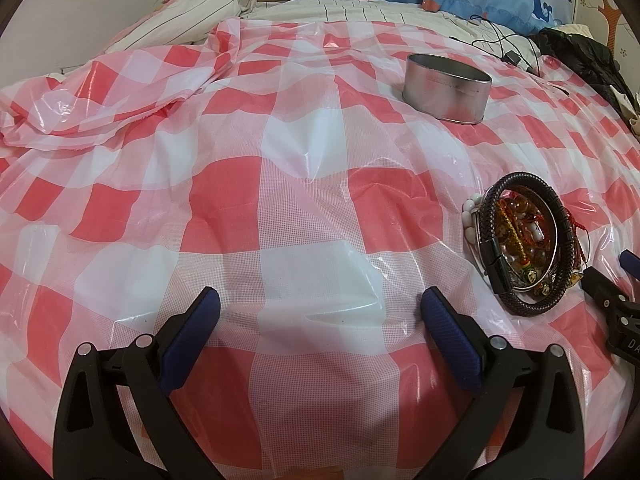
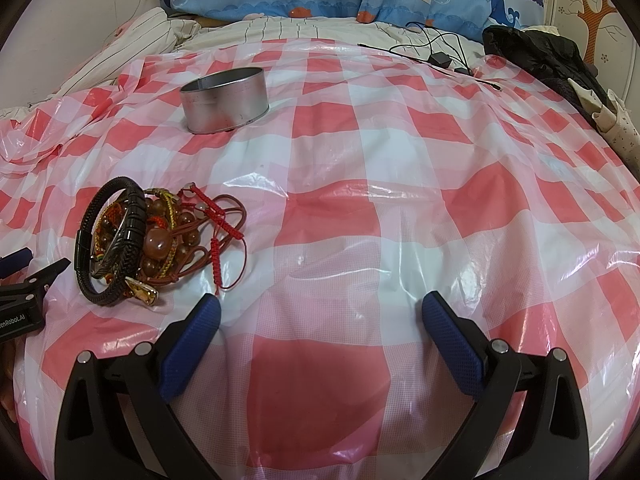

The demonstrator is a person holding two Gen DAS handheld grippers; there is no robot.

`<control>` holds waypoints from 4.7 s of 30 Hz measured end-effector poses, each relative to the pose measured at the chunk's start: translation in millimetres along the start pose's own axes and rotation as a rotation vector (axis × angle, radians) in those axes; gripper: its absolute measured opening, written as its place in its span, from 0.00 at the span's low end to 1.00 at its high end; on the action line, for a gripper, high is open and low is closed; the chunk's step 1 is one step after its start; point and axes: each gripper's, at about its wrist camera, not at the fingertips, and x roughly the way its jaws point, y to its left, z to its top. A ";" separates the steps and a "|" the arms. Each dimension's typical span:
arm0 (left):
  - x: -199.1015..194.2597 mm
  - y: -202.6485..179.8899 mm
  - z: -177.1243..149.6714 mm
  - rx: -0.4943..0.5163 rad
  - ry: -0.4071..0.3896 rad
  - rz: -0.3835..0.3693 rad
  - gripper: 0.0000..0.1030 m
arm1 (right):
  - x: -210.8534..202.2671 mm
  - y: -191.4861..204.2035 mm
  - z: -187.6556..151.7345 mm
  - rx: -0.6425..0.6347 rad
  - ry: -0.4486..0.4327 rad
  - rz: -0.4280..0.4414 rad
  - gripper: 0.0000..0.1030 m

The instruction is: Organize jewelry

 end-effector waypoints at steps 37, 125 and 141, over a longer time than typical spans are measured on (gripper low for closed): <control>-0.2 -0.9 0.0 0.001 0.000 0.002 0.94 | 0.0 0.1 -0.2 0.000 -0.001 0.000 0.94; -8.9 22.3 98.8 -0.049 -0.105 -0.452 0.06 | -1.3 34.0 53.0 -0.144 -0.018 0.518 0.05; 15.2 -37.8 156.4 0.043 -0.108 -0.414 0.06 | 16.9 -21.5 131.9 0.010 -0.133 0.458 0.05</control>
